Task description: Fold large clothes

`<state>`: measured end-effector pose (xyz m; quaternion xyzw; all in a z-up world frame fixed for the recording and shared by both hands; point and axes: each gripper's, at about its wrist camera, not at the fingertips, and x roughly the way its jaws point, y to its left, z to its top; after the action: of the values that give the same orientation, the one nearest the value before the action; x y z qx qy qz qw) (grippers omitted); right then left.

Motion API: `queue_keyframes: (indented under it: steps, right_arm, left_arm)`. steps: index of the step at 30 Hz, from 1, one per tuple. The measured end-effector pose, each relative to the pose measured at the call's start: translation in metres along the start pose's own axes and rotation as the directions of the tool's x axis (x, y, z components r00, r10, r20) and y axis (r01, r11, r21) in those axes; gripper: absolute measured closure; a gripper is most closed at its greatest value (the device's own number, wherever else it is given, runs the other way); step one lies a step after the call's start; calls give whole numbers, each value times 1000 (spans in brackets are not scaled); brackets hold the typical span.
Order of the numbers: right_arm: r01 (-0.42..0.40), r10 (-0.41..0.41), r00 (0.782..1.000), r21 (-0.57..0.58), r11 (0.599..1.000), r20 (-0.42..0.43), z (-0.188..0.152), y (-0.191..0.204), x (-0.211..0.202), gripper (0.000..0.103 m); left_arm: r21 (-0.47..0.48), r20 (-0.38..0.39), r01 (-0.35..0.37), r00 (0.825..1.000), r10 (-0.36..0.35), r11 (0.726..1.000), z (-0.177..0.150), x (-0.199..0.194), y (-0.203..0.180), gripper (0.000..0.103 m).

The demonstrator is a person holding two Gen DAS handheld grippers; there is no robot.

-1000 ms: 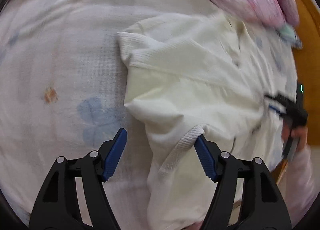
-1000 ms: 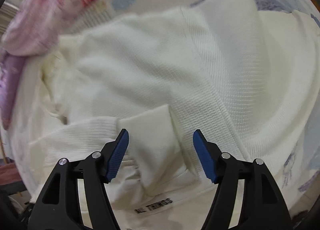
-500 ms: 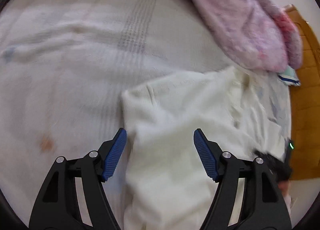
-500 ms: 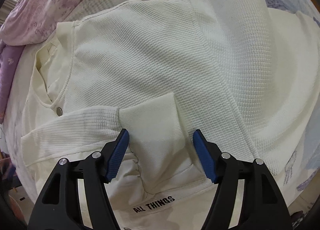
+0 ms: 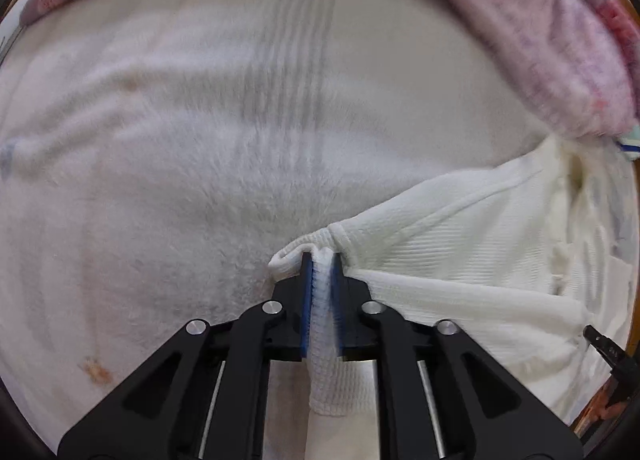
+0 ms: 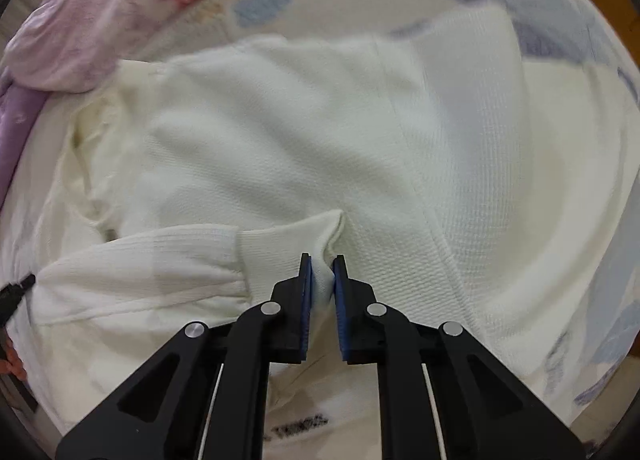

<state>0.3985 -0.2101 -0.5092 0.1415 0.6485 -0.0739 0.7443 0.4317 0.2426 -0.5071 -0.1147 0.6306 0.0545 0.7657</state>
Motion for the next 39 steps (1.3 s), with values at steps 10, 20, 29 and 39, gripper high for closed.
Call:
queue_keyframes:
  steps: [10,20,29,39]
  right_arm:
    - [-44,46,998,42,998,-37,-43,-2,-16,53]
    - [39,-44,998,-129,991,-43,-53,10,-10,86]
    - [-135,146,989,-207,969,38,-64,33,-71,82]
    - [-95,71,991,-222,971,-111,-78,78,-21,86]
  left_arm:
    - [-213,-172,114,973,-152,970,-131,-50,39,50]
    - [-127,-172,-133,979,111,983,-161,-21,35,66]
    - [18,-36,-50,998,50,999,-153,-103,-16,66]
    - [33,-171,-104,979,108,994,-166,-51,-34,85]
